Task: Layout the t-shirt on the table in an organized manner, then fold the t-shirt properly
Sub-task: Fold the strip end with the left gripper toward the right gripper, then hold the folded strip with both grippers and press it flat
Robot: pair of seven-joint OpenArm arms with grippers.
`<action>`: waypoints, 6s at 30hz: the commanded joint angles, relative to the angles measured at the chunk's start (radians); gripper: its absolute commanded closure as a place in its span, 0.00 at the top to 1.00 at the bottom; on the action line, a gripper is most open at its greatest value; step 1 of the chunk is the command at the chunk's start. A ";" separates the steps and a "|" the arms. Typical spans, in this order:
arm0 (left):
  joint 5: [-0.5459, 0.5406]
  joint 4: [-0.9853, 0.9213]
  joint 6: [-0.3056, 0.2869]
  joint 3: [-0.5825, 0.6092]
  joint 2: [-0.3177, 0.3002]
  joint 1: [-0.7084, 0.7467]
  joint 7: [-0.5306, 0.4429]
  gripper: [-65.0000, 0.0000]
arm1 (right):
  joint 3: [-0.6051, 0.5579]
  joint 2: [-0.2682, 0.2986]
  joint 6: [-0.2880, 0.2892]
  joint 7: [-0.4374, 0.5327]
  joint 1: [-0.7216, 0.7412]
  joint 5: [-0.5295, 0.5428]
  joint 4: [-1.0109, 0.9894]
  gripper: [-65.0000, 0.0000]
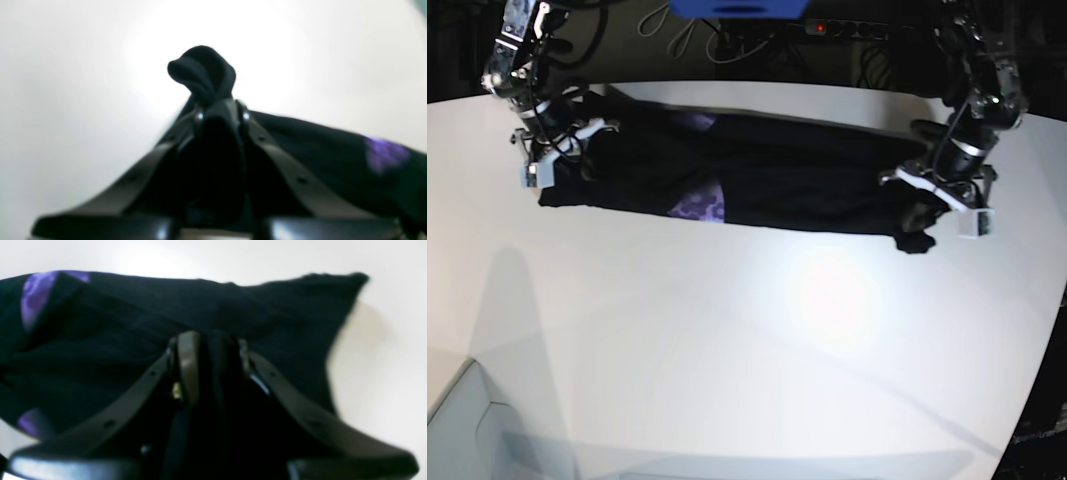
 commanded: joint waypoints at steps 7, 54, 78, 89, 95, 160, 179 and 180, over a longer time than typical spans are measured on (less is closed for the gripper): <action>0.094 0.011 0.210 0.267 0.038 -0.029 -0.029 0.01 | -0.006 0.000 0.002 0.021 -0.001 0.018 0.022 0.25; 0.275 -0.131 0.480 0.836 0.139 -0.192 -0.029 0.16 | -0.006 0.000 0.002 0.021 0.005 0.018 0.023 0.25; 0.076 -0.044 0.473 0.614 -0.066 -0.094 -0.211 0.37 | -0.006 0.000 0.002 0.017 0.016 0.018 0.023 0.26; 0.077 -0.323 0.470 0.548 -0.092 -0.117 -0.219 0.37 | 0.000 -0.003 -0.002 0.012 0.007 0.018 0.134 0.61; 0.077 -0.343 0.470 0.548 -0.094 -0.111 -0.219 0.37 | 0.040 -0.005 -0.002 0.012 -0.021 0.018 0.175 0.88; 0.076 -0.334 0.470 0.499 -0.112 -0.074 -0.221 0.37 | 0.006 -0.055 -0.002 0.047 -0.007 0.016 -0.089 0.94; 0.076 -0.335 0.470 0.499 -0.114 -0.071 -0.221 0.37 | 0.002 -0.046 -0.004 0.063 -0.021 0.016 -0.087 0.94; 0.076 -0.335 0.470 0.499 -0.114 -0.069 -0.221 0.37 | 0.002 -0.046 -0.004 0.069 -0.025 0.016 -0.087 0.94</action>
